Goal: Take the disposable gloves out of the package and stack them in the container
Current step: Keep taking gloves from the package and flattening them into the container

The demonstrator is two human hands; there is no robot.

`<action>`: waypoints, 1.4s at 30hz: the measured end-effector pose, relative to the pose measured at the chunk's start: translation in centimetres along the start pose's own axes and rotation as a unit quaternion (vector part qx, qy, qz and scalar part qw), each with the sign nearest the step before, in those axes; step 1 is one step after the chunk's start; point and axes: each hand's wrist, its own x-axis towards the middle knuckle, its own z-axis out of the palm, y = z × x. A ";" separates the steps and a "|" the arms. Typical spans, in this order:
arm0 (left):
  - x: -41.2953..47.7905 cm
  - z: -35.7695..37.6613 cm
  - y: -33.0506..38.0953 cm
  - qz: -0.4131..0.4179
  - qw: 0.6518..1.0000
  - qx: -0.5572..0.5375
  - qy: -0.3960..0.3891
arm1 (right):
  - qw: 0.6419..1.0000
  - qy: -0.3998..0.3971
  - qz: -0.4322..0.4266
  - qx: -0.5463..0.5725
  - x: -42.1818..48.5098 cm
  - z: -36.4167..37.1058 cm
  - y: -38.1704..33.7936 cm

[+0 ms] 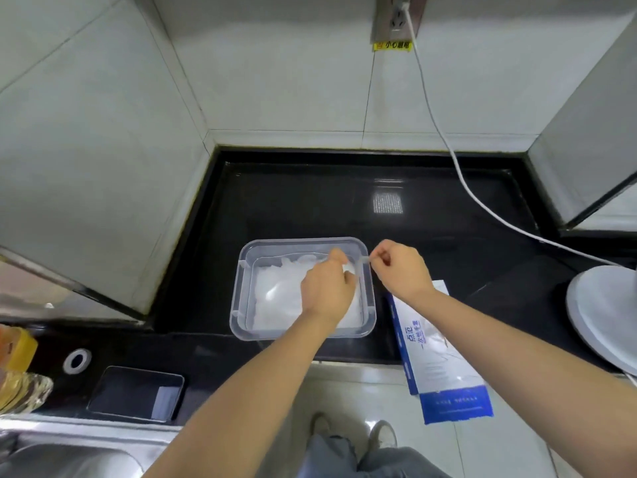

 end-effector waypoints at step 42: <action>-6.2 10.9 4.9 0.001 0.963 0.130 -0.235 | 0.927 0.018 0.134 0.350 -3.8 -3.7 11.0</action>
